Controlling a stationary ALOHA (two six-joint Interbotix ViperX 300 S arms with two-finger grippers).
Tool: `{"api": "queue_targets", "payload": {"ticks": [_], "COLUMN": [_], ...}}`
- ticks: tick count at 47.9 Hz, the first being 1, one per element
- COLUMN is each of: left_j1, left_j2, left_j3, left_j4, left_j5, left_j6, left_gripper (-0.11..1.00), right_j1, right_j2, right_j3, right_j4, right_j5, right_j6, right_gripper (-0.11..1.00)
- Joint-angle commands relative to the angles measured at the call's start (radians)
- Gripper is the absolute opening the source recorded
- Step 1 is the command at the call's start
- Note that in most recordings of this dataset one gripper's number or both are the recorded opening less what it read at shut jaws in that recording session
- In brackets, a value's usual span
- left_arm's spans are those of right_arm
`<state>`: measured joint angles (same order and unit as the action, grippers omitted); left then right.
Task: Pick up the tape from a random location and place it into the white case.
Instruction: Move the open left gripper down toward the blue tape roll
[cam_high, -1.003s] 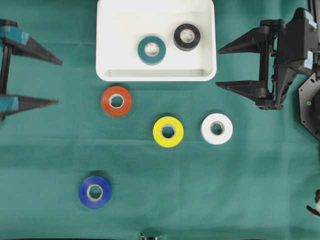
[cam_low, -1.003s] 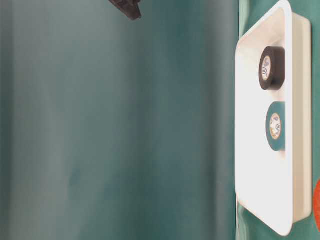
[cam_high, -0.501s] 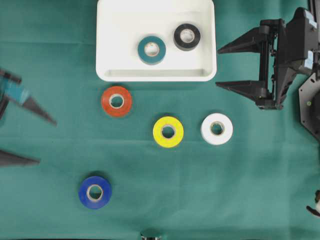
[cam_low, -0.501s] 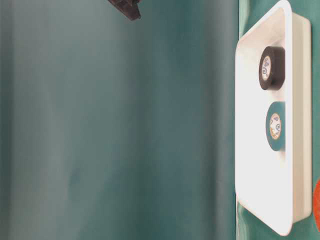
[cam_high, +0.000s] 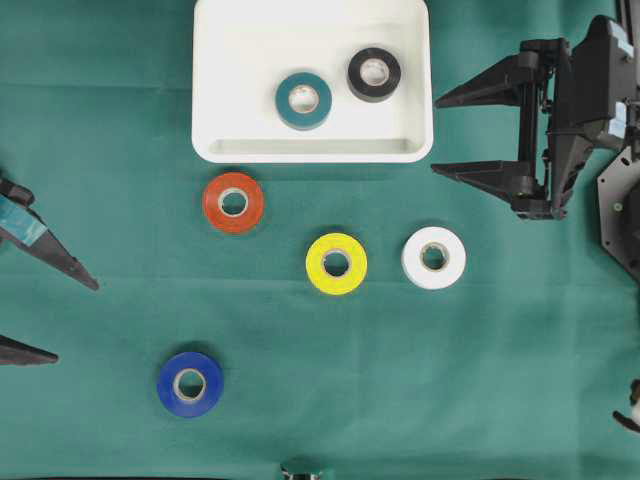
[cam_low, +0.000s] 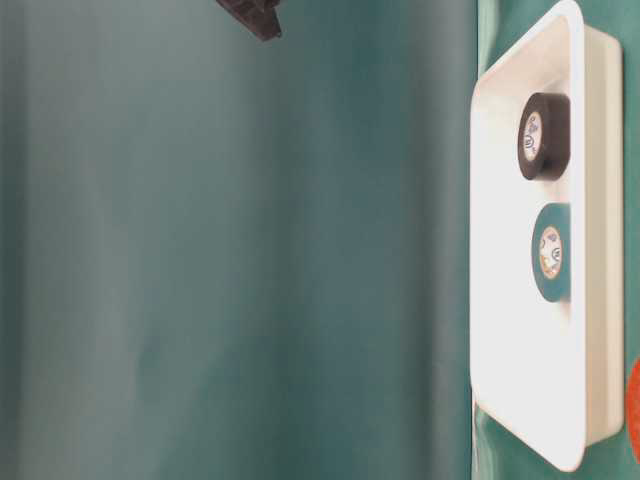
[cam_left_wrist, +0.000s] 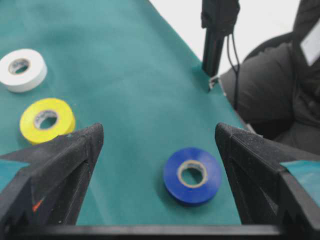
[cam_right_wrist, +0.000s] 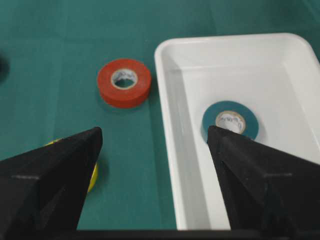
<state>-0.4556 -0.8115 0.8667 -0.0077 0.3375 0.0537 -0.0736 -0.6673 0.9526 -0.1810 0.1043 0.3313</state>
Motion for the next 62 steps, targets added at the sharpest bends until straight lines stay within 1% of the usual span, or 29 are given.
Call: {"api": "queue_targets", "payload": {"ticks": [1, 16, 26, 32, 40, 45, 50, 62], "left_j1": [-0.003, -0.003, -0.003, -0.003, -0.003, -0.003, -0.003, 0.006], "left_j2": [0.003, 0.011, 0.063, 0.114, 0.201, 0.258, 0.288, 0.288], "left_j3": [-0.014, -0.015, -0.031, -0.057, -0.121, -0.170, -0.199, -0.207], "left_j4": [-0.002, -0.002, -0.002, -0.002, -0.002, -0.002, -0.002, -0.002], "left_j5": [-0.008, -0.021, -0.094, -0.132, -0.160, -0.152, -0.126, -0.083], "left_j6": [0.000, 0.000, 0.002, 0.005, 0.009, 0.011, 0.012, 0.008], "left_gripper": [0.99, 0.99, 0.99, 0.99, 0.99, 0.99, 0.99, 0.99], "right_j1": [0.000, 0.000, 0.000, 0.000, 0.000, 0.000, 0.000, 0.002], "right_j2": [-0.003, -0.003, -0.003, -0.003, -0.003, -0.003, -0.003, -0.003], "right_j3": [-0.011, -0.012, -0.012, -0.012, -0.012, -0.012, -0.012, -0.011], "right_j4": [0.002, 0.002, 0.002, 0.002, 0.000, 0.000, 0.000, 0.000], "right_j5": [-0.005, -0.006, -0.006, -0.005, -0.005, -0.005, -0.005, -0.003], "right_j6": [0.002, 0.002, 0.002, 0.002, -0.002, -0.003, -0.005, -0.008], "right_gripper": [0.83, 0.83, 0.83, 0.83, 0.83, 0.83, 0.83, 0.83]}}
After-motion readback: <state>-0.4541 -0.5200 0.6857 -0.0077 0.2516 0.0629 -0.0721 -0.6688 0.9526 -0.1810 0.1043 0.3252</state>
